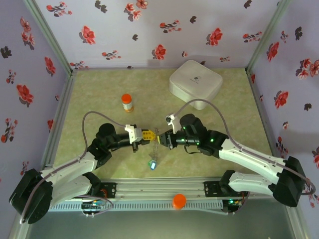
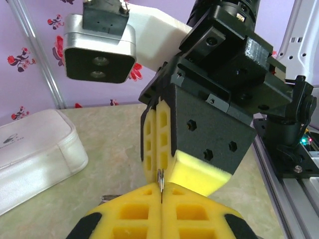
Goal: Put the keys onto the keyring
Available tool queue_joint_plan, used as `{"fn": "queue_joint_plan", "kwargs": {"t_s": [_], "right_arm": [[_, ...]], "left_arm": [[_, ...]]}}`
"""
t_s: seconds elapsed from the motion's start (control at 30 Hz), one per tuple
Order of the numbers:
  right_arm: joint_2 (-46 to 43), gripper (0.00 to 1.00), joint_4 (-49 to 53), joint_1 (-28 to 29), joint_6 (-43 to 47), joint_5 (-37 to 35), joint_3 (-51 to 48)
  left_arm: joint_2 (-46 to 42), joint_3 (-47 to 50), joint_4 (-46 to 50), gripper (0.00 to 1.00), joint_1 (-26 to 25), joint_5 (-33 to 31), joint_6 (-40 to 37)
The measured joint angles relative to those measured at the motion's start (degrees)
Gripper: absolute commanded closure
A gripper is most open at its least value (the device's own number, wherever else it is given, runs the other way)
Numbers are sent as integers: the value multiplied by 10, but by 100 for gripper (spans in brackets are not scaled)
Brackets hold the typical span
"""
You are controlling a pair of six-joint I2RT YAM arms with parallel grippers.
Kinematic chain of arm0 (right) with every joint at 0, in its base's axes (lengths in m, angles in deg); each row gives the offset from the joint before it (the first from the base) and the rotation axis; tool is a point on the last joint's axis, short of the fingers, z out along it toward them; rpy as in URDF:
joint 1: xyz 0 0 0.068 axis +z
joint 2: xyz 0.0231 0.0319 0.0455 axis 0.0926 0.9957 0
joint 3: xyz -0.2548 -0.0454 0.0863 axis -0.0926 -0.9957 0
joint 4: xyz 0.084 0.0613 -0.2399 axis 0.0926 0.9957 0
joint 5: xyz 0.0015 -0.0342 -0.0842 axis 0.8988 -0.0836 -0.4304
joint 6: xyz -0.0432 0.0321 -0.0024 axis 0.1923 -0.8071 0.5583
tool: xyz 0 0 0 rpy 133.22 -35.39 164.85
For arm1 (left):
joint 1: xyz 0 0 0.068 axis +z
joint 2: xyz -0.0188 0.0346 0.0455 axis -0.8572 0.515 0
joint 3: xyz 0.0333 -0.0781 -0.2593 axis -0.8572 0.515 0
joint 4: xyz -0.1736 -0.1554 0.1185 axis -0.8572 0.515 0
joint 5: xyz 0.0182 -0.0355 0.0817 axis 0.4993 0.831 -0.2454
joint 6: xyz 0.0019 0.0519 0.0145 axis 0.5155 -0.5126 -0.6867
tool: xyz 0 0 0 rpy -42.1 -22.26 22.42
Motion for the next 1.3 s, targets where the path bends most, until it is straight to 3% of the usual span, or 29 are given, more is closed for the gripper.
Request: {"fn": "queue_joint_plan", "kwargs": {"t_s": [0.17,0.3,0.6,0.93,1.3], "right_arm": [[-3,66,17,0,23,-3,2],[-36,61,44,-1,54,-23,2],[-134,63,-56,-1,193,-18,-89],[-94,69,-107,-1,349,42,-86],[-65,74,-94,-1,454,42,-51]], "left_arm": [[-4,0,0,100,0,0,0],[-5,0,0,100,0,0,0],[-5,0,0,100,0,0,0],[2,0,-1,100,0,9,6],[3,0,0,100,0,20,7]]}}
